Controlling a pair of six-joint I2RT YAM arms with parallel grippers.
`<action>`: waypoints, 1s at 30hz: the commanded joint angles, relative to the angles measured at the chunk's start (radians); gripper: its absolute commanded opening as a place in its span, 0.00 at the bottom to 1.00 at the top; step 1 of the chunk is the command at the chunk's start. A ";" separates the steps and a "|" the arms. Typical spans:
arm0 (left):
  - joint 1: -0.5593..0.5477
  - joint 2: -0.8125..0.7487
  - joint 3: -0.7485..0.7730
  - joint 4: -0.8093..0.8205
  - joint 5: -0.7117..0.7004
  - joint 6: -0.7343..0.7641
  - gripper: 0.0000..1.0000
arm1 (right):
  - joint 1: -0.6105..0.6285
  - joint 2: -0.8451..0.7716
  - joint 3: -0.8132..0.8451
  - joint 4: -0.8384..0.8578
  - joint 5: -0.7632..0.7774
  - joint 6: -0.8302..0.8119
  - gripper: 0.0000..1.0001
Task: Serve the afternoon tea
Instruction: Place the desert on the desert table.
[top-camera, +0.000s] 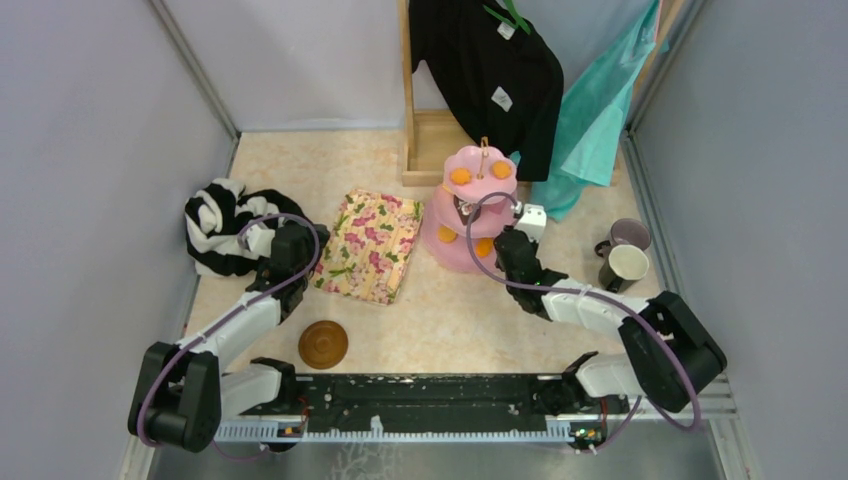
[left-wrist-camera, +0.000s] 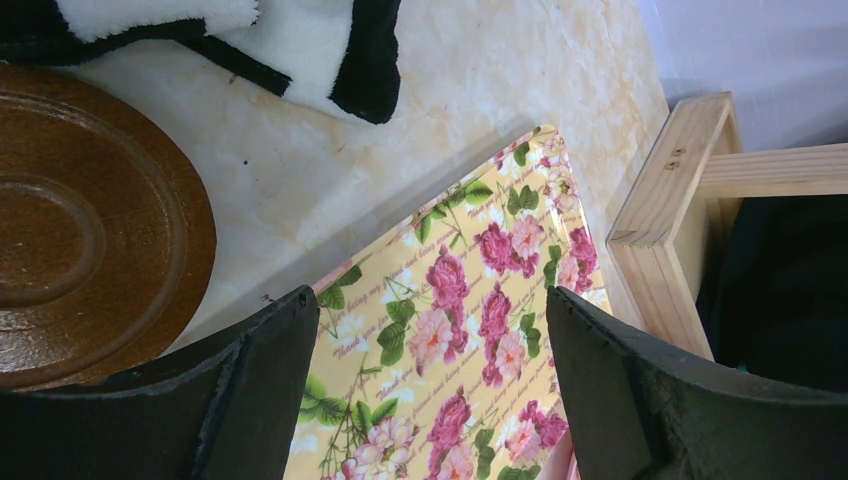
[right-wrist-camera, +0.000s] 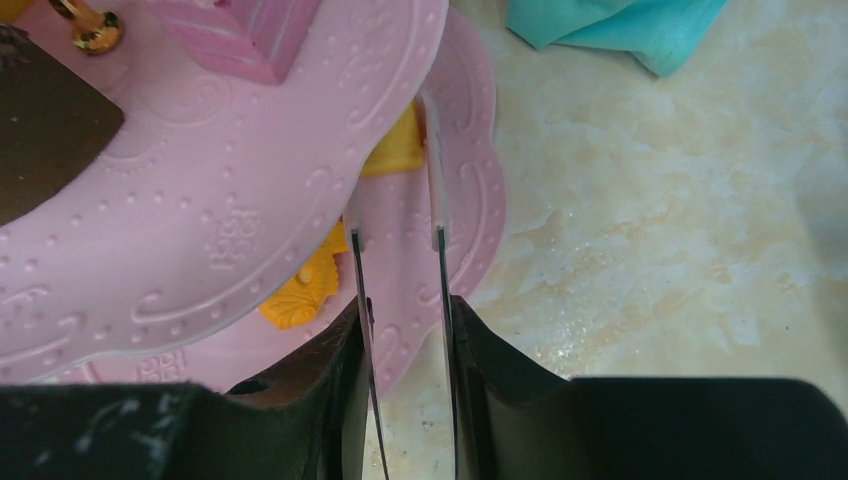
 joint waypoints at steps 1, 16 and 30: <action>-0.005 -0.012 0.022 0.008 0.000 0.003 0.89 | -0.023 0.020 0.031 0.055 0.021 0.003 0.24; -0.008 0.000 0.027 0.010 0.002 0.001 0.89 | -0.023 0.026 0.050 0.056 0.026 -0.017 0.32; -0.011 0.000 0.022 0.013 0.006 0.001 0.89 | -0.023 0.012 0.053 0.017 0.006 0.002 0.35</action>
